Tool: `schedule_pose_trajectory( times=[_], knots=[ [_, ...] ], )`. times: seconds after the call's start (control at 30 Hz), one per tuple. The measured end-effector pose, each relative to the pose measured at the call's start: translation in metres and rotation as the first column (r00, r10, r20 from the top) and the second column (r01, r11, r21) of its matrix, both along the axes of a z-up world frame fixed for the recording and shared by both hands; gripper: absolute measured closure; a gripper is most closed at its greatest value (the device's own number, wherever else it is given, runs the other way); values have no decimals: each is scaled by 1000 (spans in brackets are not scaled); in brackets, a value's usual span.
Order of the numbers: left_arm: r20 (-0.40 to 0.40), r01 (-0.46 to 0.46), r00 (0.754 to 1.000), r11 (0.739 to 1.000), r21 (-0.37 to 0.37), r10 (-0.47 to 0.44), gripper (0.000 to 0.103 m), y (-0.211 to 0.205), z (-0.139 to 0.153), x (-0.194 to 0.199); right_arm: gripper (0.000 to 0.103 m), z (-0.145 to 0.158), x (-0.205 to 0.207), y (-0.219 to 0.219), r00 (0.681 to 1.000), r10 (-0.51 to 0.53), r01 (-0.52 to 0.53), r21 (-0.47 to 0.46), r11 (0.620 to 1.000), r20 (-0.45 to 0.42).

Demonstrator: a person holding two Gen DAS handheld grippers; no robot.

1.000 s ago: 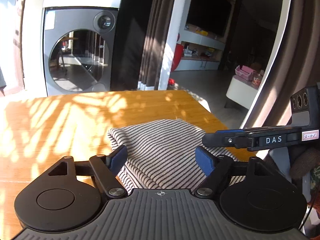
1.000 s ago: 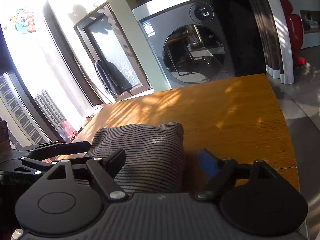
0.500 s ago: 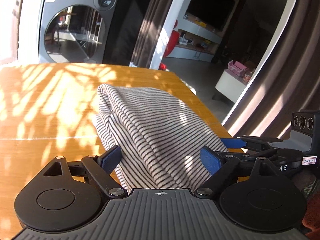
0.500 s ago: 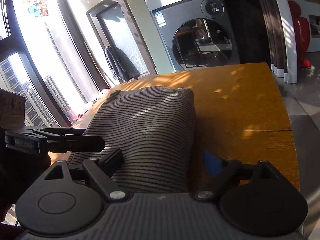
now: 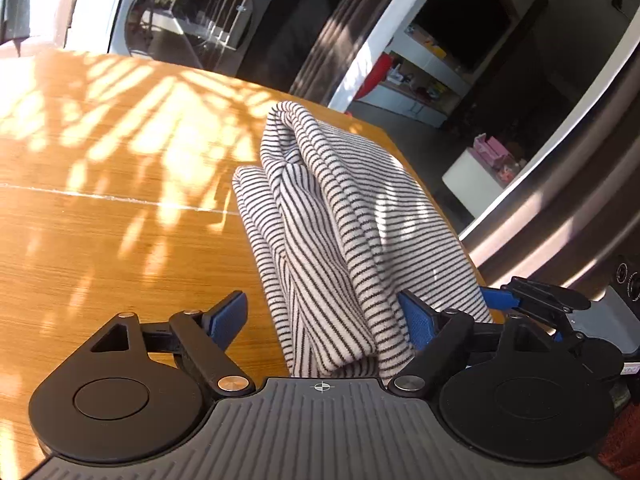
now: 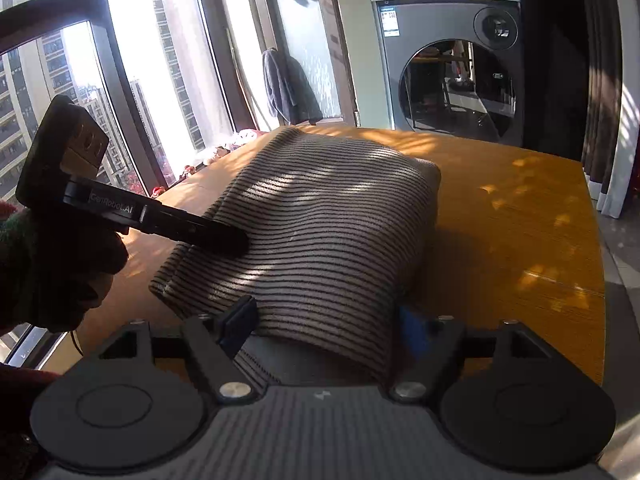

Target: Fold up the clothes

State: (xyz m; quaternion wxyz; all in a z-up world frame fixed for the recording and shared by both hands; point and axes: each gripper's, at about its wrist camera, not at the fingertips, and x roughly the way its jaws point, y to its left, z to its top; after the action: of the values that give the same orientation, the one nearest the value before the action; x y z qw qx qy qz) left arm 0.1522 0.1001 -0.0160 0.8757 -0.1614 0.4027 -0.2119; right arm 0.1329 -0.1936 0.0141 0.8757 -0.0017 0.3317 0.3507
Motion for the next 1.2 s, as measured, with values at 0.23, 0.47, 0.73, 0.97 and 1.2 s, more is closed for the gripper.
schedule_pose_trajectory(
  times=[0.23,0.47,0.73,0.97,1.2],
  knots=[
    [-122,-8,993,996,-94,-4,7,-4,-7,24,8,17,44,-27,994,-29,43,138,989,-107],
    [-92,35,995,994,-108,-45,32,-14,-14,27,18,6,83,11,984,37,-14,132,991,-173],
    [-18,-74,997,980,-185,72,36,50,-9,57,32,17,126,83,982,176,-171,73,983,-72],
    [1,-200,979,958,-207,205,37,118,-26,105,33,2,193,159,977,201,-202,-2,979,69],
    [246,-259,925,954,-149,290,32,138,33,86,21,-11,195,176,977,162,-155,-65,986,139]
  ],
)
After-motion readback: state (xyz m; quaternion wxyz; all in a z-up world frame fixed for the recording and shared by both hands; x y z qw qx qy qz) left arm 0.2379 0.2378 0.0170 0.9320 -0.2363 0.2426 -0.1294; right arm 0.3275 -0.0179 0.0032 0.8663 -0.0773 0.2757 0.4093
